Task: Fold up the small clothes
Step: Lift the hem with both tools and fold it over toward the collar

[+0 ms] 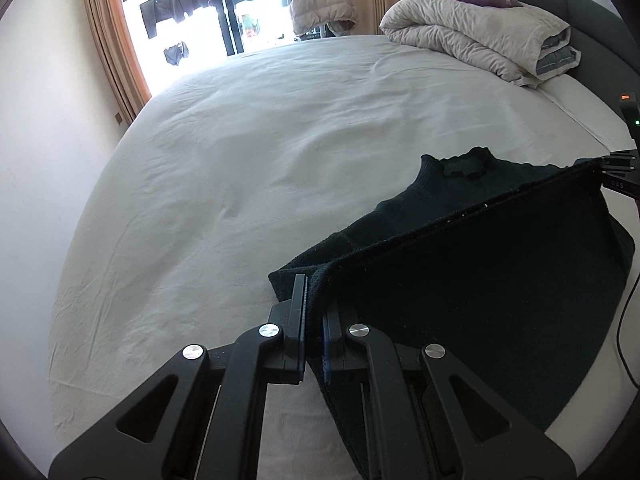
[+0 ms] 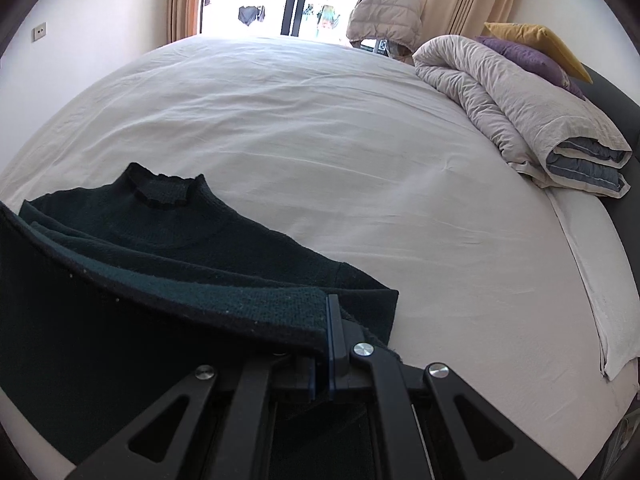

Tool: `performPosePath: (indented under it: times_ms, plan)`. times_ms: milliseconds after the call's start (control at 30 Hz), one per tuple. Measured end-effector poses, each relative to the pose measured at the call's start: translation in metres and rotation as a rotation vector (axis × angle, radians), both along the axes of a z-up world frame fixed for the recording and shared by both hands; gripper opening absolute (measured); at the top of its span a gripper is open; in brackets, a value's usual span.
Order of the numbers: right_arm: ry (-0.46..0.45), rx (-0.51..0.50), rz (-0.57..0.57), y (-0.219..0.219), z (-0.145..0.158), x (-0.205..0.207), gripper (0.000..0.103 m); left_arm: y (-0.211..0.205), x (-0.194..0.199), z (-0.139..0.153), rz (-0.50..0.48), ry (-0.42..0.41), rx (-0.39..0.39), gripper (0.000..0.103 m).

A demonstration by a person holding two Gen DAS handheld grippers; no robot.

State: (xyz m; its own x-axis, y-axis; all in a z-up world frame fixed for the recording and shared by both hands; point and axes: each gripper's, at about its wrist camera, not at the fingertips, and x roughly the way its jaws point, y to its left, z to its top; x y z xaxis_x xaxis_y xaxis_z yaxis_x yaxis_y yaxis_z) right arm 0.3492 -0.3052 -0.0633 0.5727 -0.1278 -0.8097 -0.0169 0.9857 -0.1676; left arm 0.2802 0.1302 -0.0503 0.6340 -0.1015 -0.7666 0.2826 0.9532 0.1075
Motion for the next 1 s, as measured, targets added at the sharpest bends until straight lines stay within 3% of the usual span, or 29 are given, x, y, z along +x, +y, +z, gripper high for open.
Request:
performPosePath:
  times_ms: [300, 333, 467, 567, 633, 800, 867, 933, 1000]
  plan:
    - [0.102, 0.031, -0.036, -0.008, -0.032, 0.045, 0.004, -0.014, 0.035, -0.038, 0.013, 0.074, 0.049, 0.005]
    - [0.117, 0.038, -0.04, -0.01, -0.036, 0.048, 0.01, -0.014, 0.036, -0.041, 0.015, 0.084, 0.048, 0.005]
    - [0.113, 0.053, -0.089, -0.022, -0.039, 0.053, 0.051, -0.011, 0.039, -0.049, 0.025, 0.101, 0.042, 0.008]
    - [0.091, 0.127, -0.148, -0.044, -0.04, 0.051, 0.076, -0.008, 0.042, -0.048, 0.029, 0.111, 0.02, 0.009]
    - [0.085, 0.2, -0.19, -0.061, -0.043, 0.047, 0.087, -0.005, 0.044, -0.046, 0.035, 0.111, 0.001, 0.01]
    - [0.058, 0.41, -0.232, -0.085, -0.045, 0.035, 0.088, 0.011, 0.057, -0.043, 0.089, 0.137, -0.075, 0.01]
    - [0.062, 0.499, -0.266, -0.096, -0.045, 0.036, 0.095, 0.017, 0.062, -0.042, 0.116, 0.15, -0.106, 0.011]
    - [0.091, 0.514, -0.278, -0.099, -0.044, 0.041, 0.099, 0.016, 0.062, -0.042, 0.121, 0.148, -0.101, 0.012]
    - [0.108, 0.449, -0.244, -0.093, -0.038, 0.048, 0.099, 0.013, 0.061, -0.042, 0.117, 0.134, -0.079, 0.012]
